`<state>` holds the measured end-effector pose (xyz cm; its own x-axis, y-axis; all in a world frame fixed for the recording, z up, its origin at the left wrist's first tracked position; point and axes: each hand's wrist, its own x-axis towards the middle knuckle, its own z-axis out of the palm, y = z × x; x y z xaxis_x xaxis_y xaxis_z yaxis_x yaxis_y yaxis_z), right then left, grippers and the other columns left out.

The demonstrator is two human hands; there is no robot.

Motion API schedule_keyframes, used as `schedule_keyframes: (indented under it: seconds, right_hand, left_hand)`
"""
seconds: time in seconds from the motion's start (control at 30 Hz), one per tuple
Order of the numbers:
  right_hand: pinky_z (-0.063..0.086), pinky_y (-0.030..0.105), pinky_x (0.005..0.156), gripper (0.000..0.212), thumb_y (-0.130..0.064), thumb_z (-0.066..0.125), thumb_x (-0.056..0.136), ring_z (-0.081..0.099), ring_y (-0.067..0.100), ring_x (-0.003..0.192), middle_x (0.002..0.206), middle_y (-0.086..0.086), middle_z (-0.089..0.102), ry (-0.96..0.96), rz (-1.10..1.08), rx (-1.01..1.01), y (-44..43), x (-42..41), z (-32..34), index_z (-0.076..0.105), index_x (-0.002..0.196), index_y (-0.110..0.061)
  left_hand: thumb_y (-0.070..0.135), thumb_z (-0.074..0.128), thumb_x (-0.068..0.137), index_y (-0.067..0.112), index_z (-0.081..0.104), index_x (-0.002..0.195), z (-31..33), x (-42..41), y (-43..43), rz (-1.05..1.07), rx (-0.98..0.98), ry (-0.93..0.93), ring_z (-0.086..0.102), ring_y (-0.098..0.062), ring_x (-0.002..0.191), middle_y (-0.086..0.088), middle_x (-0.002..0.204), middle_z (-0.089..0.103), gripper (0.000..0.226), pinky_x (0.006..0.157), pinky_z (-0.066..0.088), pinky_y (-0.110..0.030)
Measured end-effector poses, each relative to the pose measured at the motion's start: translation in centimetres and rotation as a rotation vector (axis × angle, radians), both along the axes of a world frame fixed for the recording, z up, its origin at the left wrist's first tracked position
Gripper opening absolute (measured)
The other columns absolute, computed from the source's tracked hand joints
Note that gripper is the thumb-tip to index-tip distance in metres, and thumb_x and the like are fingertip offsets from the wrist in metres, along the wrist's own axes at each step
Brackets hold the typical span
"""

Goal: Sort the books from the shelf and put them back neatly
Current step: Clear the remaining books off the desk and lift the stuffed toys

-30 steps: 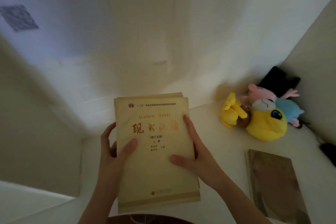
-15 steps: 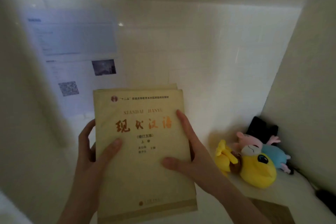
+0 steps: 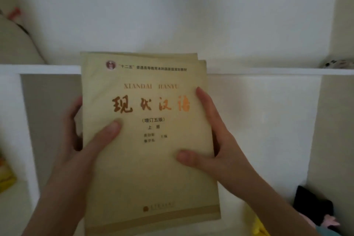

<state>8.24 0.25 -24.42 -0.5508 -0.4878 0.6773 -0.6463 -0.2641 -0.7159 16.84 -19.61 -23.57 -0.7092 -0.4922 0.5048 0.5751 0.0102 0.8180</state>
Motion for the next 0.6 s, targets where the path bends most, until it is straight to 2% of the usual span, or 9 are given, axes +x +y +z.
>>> schedule_keyframes:
  seconds: [0.13, 0.2, 0.27, 0.33, 0.5, 0.6]
  right_hand:
    - [0.056, 0.033, 0.085, 0.099, -0.014, 0.077, 0.068, 0.059, 0.006, 0.115, 0.127, -0.034, 0.052, 0.112, 0.030, -0.039, -0.4, 0.6, 3.5, 0.025, 0.136, -0.063]
    - [0.056, 0.027, 0.081, 0.099, -0.012, 0.077, 0.067, 0.060, 0.002, 0.113, 0.124, -0.037, 0.052, 0.163, 0.049, -0.055, -0.7, 0.9, 5.2, 0.025, 0.136, -0.062]
    - [0.056, 0.024, 0.078, 0.099, -0.010, 0.076, 0.067, 0.061, 0.001, 0.110, 0.122, -0.037, 0.053, 0.205, 0.074, -0.067, -1.0, 1.2, 7.1, 0.025, 0.135, -0.060]
    - [0.057, 0.025, 0.077, 0.099, -0.009, 0.075, 0.066, 0.062, 0.004, 0.110, 0.123, -0.034, 0.054, 0.243, 0.102, -0.079, -1.4, 1.1, 9.1, 0.025, 0.136, -0.059]
    - [0.058, 0.033, 0.074, 0.097, -0.007, 0.074, 0.065, 0.066, 0.017, 0.107, 0.129, -0.012, 0.057, 0.351, 0.170, -0.112, -3.7, -0.2, 15.2, 0.026, 0.137, -0.051]
    - [0.058, 0.037, 0.077, 0.096, -0.006, 0.072, 0.067, 0.064, 0.019, 0.111, 0.132, -0.008, 0.053, 0.409, 0.230, -0.127, -6.2, -1.5, 19.0, 0.022, 0.138, -0.047]
  left_hand:
    - [0.037, 0.068, 0.059, 0.051, 0.047, 0.123, 3.3, 1.7, 0.0, 0.058, -0.005, 0.100, 0.071, -0.007, 0.068, 0.024, 0.084, 0.070, 0.069, 0.042, 0.054, -0.033]
    - [0.036, 0.069, 0.058, 0.052, 0.048, 0.121, 4.6, 2.2, -0.3, 0.100, -0.025, 0.162, 0.071, -0.007, 0.070, 0.024, 0.087, 0.070, 0.068, 0.044, 0.054, -0.031]
    - [0.034, 0.070, 0.058, 0.050, 0.049, 0.123, 6.2, 2.7, -0.4, 0.126, -0.033, 0.230, 0.072, -0.011, 0.073, 0.019, 0.091, 0.072, 0.069, 0.050, 0.057, -0.035]
    - [0.030, 0.070, 0.063, 0.047, 0.050, 0.125, 7.8, 2.8, -0.6, 0.130, -0.049, 0.300, 0.073, -0.015, 0.077, 0.015, 0.094, 0.073, 0.067, 0.058, 0.059, -0.040]
    - [0.027, 0.070, 0.068, 0.040, 0.046, 0.130, 13.3, 2.8, -2.0, 0.174, -0.119, 0.425, 0.073, -0.014, 0.081, 0.014, 0.095, 0.073, 0.068, 0.060, 0.060, -0.035]
    - [0.024, 0.070, 0.075, 0.038, 0.043, 0.130, 16.7, 2.7, -3.3, 0.216, -0.186, 0.484, 0.073, -0.016, 0.082, 0.015, 0.094, 0.074, 0.063, 0.062, 0.060, -0.035]
